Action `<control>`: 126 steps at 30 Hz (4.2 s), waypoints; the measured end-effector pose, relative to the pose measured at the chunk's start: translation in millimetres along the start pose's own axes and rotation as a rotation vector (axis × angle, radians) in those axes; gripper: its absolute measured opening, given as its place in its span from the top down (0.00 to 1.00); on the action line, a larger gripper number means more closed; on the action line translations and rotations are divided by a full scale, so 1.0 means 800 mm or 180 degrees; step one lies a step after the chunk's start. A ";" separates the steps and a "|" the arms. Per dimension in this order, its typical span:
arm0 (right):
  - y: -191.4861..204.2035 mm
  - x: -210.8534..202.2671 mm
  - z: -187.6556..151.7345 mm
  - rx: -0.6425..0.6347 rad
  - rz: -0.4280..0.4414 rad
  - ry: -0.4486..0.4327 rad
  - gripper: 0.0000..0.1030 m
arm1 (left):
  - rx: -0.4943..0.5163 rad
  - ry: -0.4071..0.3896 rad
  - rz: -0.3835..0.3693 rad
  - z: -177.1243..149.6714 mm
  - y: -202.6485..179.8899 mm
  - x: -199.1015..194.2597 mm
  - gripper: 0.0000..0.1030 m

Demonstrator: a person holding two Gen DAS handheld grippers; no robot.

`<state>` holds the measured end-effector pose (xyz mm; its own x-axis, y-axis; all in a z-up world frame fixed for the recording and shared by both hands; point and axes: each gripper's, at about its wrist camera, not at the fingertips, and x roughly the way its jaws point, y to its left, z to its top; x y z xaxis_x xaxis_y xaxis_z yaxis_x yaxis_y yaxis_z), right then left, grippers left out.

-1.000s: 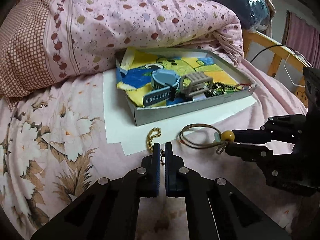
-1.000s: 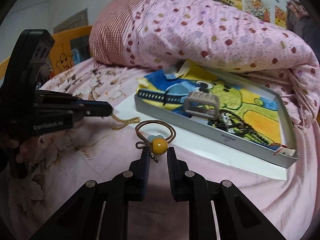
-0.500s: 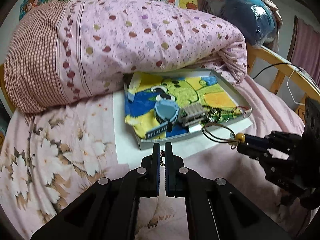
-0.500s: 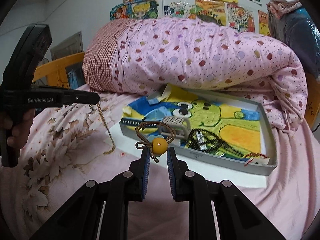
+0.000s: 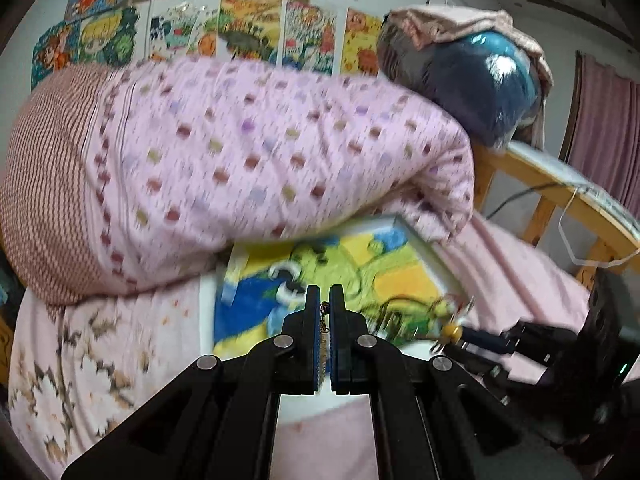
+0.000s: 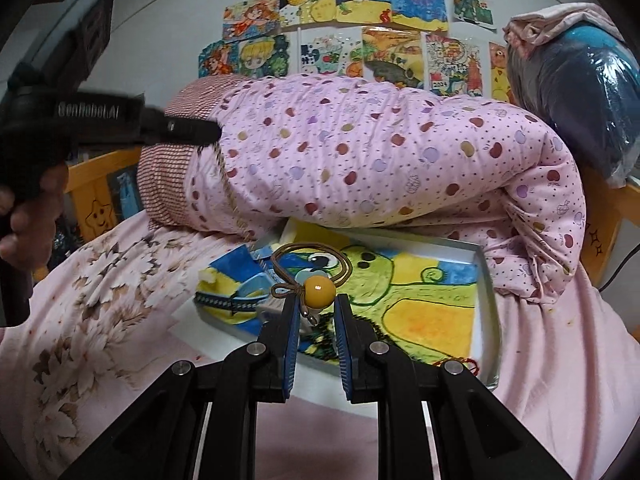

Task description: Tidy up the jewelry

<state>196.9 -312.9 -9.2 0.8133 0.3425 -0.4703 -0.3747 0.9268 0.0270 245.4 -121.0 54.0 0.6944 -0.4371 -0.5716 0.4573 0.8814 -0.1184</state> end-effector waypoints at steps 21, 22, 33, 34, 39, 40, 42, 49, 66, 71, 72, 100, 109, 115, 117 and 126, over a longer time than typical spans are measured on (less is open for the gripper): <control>-0.069 0.056 -0.051 0.0636 -0.0264 0.0630 0.84 | -0.0476 0.0379 -0.0258 -0.007 -0.028 0.115 0.98; -0.070 0.057 -0.052 0.0649 -0.0266 0.0643 0.84 | -0.0482 0.0429 -0.0248 -0.011 -0.028 0.120 0.98; -0.070 0.053 -0.053 0.0715 -0.0262 0.0618 0.83 | -0.0473 0.0809 -0.0252 -0.044 -0.034 0.144 0.98; -0.070 0.052 -0.053 0.0724 -0.0264 0.0613 0.83 | -0.0472 0.0829 -0.0235 -0.045 -0.034 0.144 0.98; -0.071 0.046 -0.051 0.0764 -0.0284 0.0578 0.72 | -0.0434 0.0883 -0.0136 -0.046 -0.035 0.146 0.90; -0.072 0.043 -0.050 0.0780 -0.0282 0.0559 0.68 | -0.0439 0.0889 -0.0123 -0.046 -0.034 0.146 0.85; -0.073 0.035 -0.047 0.0806 -0.0314 0.0492 0.64 | -0.0473 0.0880 -0.0099 -0.046 -0.033 0.144 0.65; -0.069 -0.004 -0.027 0.0804 -0.0438 0.0193 0.38 | -0.0516 0.0702 0.0045 -0.043 -0.031 0.123 0.48; -0.025 -0.125 0.014 0.0764 -0.0612 -0.0419 0.03 | -0.0525 -0.0145 0.0441 -0.047 -0.033 -0.003 0.06; -0.002 -0.156 0.014 0.0751 -0.0521 -0.0523 0.00 | -0.0516 -0.0279 0.0576 -0.064 -0.038 -0.051 0.04; 0.005 -0.162 0.013 0.0720 -0.0502 -0.0533 0.00 | -0.0522 -0.0306 0.0614 -0.068 -0.039 -0.063 0.04; 0.100 -0.231 -0.030 0.0388 -0.0624 -0.0357 0.00 | -0.0698 -0.0665 0.1213 -0.176 -0.055 -0.258 0.02; 0.106 -0.224 -0.036 0.0379 -0.0649 -0.0249 0.00 | -0.0675 -0.0604 0.1282 -0.196 -0.056 -0.257 0.02; 0.106 -0.223 -0.038 0.0388 -0.0636 -0.0224 0.00 | -0.0648 -0.0569 0.1280 -0.201 -0.057 -0.254 0.02; 0.105 -0.223 -0.038 0.0399 -0.0634 -0.0217 0.00 | -0.0639 -0.0566 0.1282 -0.202 -0.057 -0.253 0.02; 0.104 -0.223 -0.039 0.0397 -0.0631 -0.0218 0.00 | -0.0624 -0.0554 0.1285 -0.204 -0.057 -0.252 0.02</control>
<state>6.8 -301.6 49.8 0.8954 0.1578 -0.4164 -0.1504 0.9873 0.0507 -6.4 -44.1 42.2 0.8852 -0.0618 -0.4610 0.0304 0.9967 -0.0753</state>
